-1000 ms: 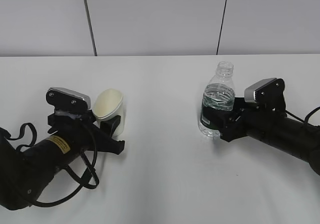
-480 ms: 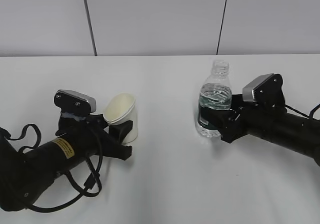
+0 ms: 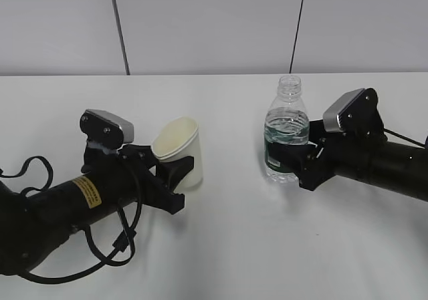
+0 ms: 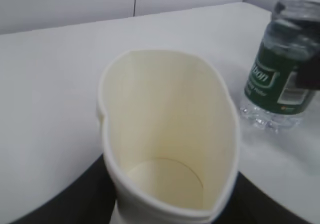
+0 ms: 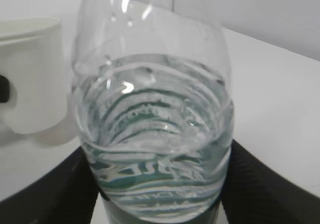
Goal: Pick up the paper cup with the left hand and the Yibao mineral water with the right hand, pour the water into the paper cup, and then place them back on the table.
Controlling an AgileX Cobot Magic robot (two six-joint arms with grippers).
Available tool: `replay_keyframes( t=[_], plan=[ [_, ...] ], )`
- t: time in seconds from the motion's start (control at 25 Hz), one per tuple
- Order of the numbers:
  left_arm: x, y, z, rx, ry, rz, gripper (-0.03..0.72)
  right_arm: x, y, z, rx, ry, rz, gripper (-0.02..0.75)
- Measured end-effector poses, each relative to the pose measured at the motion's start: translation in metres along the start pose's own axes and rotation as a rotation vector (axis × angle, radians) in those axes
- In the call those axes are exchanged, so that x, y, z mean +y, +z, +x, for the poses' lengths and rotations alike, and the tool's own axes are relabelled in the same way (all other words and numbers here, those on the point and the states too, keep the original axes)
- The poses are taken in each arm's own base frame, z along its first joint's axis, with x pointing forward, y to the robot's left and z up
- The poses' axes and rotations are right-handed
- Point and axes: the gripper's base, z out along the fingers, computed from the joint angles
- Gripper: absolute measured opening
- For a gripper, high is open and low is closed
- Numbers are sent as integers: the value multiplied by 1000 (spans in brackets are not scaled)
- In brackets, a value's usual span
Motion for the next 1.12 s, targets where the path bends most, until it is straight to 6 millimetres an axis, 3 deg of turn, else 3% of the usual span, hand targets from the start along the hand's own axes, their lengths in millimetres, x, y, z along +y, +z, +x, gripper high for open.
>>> replay_keyframes(
  t=[0.28, 0.72, 1.12],
  plan=[
    [-8, -4, -19, -52, 36, 63, 336, -1, -8, -18, 14, -34, 15, 502],
    [-14, -5, -18, -26, 15, 132, 336, -2, -20, -41, 19, -82, 46, 501],
    [-19, -6, -13, 40, 9, 187, 336, -9, -20, -53, 47, -138, 69, 501]
  ],
)
